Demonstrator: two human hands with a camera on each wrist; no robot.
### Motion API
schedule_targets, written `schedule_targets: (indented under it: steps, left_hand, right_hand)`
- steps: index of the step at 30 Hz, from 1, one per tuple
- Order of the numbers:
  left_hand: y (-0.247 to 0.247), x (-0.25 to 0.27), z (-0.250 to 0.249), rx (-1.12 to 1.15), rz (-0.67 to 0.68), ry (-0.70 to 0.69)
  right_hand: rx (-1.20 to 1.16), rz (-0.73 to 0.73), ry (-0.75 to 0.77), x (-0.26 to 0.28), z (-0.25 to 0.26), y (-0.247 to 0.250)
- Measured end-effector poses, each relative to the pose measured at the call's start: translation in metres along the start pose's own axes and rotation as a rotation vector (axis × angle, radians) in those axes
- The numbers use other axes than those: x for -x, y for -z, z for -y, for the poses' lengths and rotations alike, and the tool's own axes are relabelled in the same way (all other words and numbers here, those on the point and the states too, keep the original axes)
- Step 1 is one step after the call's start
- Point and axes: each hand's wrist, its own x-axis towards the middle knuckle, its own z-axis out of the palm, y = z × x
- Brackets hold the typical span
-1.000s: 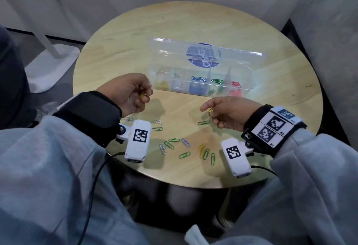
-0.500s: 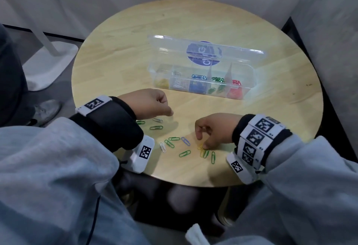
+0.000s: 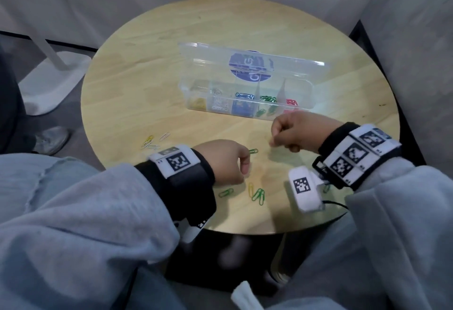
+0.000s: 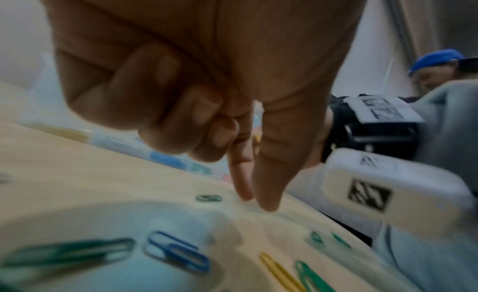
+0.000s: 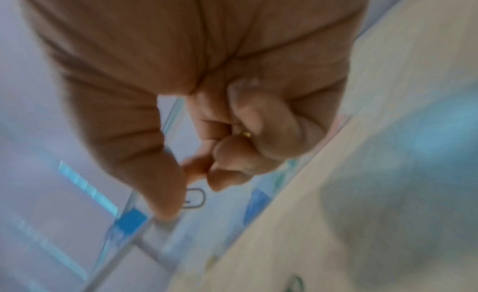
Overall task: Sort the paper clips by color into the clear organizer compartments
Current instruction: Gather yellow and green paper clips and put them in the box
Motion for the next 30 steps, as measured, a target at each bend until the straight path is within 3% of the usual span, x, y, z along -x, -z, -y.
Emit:
schedule_targets:
  steps: [3, 6, 17, 21, 23, 27, 30]
  left_hand:
    - [-0.009, -0.003, -0.015, -0.103, 0.019, -0.069]
    - [-0.015, -0.006, -0.022, -0.161, 0.049, -0.113]
    - [-0.023, -0.014, -0.01, -0.171, 0.143, -0.038]
    - [0.0, -0.009, 0.008, 0.096, 0.098, -0.008]
    - [0.023, -0.004, 0.024, 0.35, 0.031, 0.01]
    - [0.069, 0.012, 0.066, 0.978, -0.231, 0.083]
    - [0.103, 0.026, 0.101, 1.265, -0.452, 0.091]
  right_hand:
    - [-0.458, -0.093, 0.013, 0.006, -0.01, 0.016]
    - [-0.673, -0.139, 0.018, 0.01, -0.017, 0.022]
    - [-0.746, -0.131, -0.034, 0.001, -0.016, 0.012]
    - [-0.76, -0.084, -0.043, -0.004, -0.011, 0.002]
    - [-0.784, -0.08, -0.054, -0.006, -0.007, -0.003]
    - [-0.893, -0.101, -0.098, -0.013, -0.002, -0.012]
    - [-0.939, -0.099, -0.127, -0.019, 0.009, -0.019]
